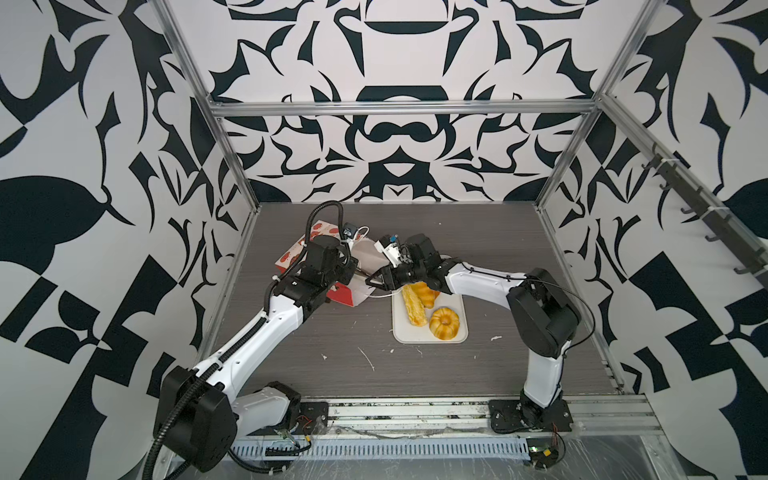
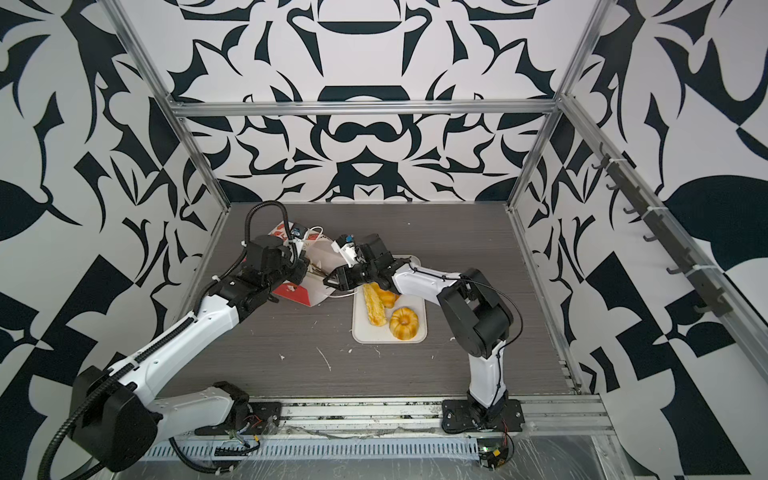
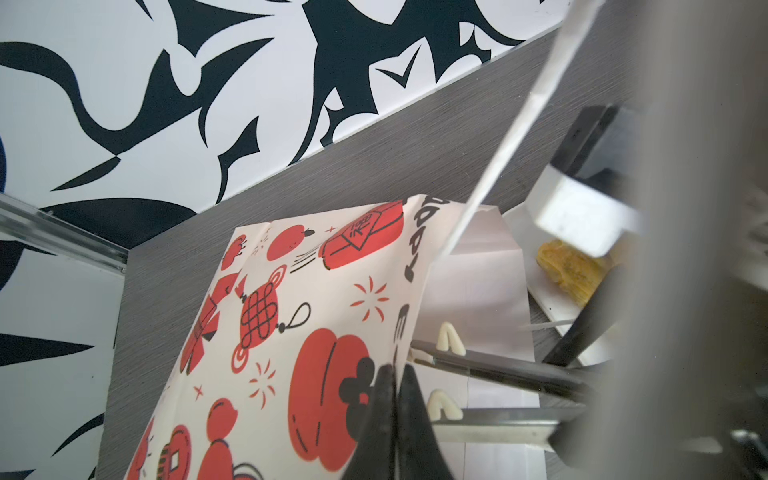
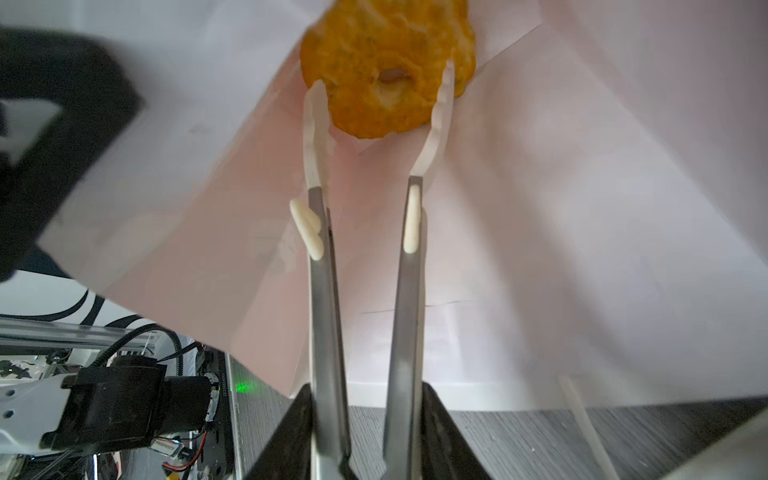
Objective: Take the fake bread out of the paper bag
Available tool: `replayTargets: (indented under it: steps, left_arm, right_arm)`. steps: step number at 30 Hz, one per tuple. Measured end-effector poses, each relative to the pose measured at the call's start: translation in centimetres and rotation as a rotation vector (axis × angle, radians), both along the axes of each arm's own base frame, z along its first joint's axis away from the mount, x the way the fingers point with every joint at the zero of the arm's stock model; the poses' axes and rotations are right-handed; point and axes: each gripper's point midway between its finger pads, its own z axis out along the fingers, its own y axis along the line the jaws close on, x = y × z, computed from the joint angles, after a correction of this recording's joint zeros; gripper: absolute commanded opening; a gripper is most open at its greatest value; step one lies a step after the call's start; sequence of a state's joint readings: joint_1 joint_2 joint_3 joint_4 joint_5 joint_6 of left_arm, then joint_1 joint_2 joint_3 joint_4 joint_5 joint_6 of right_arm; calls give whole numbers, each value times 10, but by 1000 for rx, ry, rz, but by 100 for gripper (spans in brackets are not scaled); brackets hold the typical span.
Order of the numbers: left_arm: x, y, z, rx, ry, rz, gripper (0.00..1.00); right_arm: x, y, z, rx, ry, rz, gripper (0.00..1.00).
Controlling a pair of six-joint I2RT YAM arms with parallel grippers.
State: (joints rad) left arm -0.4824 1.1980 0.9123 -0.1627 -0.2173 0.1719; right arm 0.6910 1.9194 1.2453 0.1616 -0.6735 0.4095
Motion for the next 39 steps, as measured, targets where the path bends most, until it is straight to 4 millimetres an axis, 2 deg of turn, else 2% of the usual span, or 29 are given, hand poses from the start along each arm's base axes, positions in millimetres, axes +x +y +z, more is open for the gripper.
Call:
replayTargets:
  steps: [7,19,27,33,39]
  left_arm:
    - [-1,-1,-1,-6,8,-1,0]
    - [0,0,-1,-15,8,5,0]
    - [0,0,-1,-17,9,6,0]
    - [0,-1,-1,-19,10,3,0]
    - [1,1,-1,-18,10,8,0]
  right_arm:
    - [2,13,-14,8,45,14,44]
    - [-9,47,-14,20,29,78,45]
    - [-14,56,-32,-5,45,88,45]
    - [-6,60,-32,-11,28,71,44]
    - [-2,66,-35,-17,33,73,38]
